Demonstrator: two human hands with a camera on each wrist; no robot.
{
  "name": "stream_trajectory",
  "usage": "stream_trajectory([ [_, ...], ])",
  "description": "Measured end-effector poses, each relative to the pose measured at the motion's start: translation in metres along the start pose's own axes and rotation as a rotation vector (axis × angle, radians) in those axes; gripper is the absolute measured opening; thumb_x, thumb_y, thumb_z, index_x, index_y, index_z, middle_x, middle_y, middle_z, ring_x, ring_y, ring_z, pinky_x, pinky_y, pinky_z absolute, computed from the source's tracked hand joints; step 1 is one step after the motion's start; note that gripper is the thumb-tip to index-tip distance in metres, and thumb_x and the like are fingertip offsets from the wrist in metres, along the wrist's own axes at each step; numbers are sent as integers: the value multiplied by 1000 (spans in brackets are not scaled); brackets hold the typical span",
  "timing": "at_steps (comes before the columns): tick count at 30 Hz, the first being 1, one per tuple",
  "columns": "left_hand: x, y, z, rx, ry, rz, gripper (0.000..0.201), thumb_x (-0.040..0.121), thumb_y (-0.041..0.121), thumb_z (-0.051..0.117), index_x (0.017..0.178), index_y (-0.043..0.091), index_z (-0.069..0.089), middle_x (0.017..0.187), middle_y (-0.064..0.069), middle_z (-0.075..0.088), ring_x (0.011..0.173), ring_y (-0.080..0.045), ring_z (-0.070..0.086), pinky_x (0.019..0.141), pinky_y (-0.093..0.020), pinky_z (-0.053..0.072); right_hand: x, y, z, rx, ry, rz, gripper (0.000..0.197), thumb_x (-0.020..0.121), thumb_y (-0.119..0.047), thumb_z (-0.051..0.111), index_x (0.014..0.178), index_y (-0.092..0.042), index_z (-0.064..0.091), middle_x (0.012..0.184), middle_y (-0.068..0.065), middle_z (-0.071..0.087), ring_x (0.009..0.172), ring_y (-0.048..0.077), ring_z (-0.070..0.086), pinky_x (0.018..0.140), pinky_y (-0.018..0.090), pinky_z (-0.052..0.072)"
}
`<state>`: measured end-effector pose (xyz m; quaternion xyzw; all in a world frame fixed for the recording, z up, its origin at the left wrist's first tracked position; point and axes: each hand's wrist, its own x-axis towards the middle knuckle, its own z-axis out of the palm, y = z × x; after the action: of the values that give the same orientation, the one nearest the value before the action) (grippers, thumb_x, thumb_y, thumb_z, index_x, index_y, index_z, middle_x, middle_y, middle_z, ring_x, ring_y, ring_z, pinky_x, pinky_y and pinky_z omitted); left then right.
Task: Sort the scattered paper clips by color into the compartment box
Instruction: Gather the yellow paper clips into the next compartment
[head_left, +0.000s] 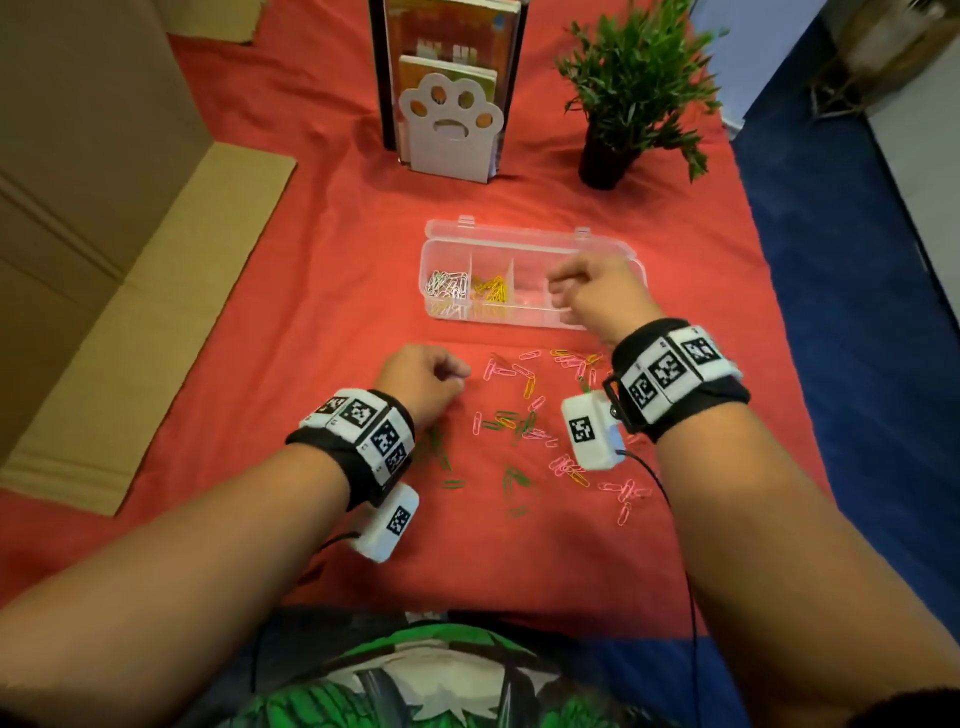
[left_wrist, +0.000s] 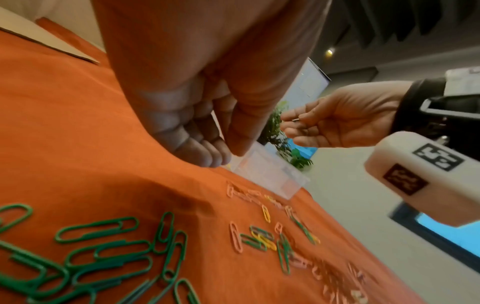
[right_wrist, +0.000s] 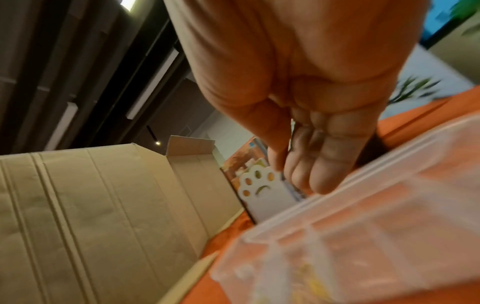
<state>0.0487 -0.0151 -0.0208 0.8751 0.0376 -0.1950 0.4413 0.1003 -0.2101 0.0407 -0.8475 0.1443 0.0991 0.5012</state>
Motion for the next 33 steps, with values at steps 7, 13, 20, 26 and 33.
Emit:
stream_trajectory([
  [7, -4, 19, 32, 323, -174, 131, 16, 78, 15, 68, 92, 15, 74, 93, -8, 74, 90, -24, 67, 83, -27, 49, -54, 86, -35, -507, 30, 191, 22, 87, -5, 49, 94, -9, 69, 96, 11, 69, 91, 24, 62, 78, 26, 43],
  [13, -5, 17, 49, 482, -193, 193, 16, 78, 19, 68, 94, 18, 72, 100, -5, 72, 97, -24, 64, 84, -26, 47, -55, 107, -23, -645, 98, 161, 22, 87, -8, 49, 95, -2, 68, 104, 22, 67, 101, 35, 62, 86, 35, 48],
  [20, -5, 0, 35, 496, -107, 153, 20, 74, 14, 68, 93, 20, 72, 100, -5, 71, 97, -25, 65, 85, -29, 50, -51, 119, 7, -740, 103, 7, 27, 78, 3, 49, 103, 1, 58, 108, 22, 54, 102, 38, 56, 89, 37, 45],
  [26, -9, 2, 42, 543, -154, 293, 25, 79, 18, 63, 102, 23, 71, 102, -7, 63, 98, -26, 60, 87, -29, 46, -56, 121, 14, -825, 81, -40, 33, 79, 0, 52, 111, -1, 49, 112, 21, 53, 107, 39, 52, 90, 41, 46],
  [33, -7, 8, 57, 784, -175, 385, 22, 85, 28, 57, 96, 9, 63, 103, -9, 58, 104, -30, 56, 84, -35, 45, -48, 112, 6, -806, 22, -4, 30, 79, -3, 53, 109, 0, 48, 108, 22, 61, 102, 38, 58, 84, 40, 47],
])
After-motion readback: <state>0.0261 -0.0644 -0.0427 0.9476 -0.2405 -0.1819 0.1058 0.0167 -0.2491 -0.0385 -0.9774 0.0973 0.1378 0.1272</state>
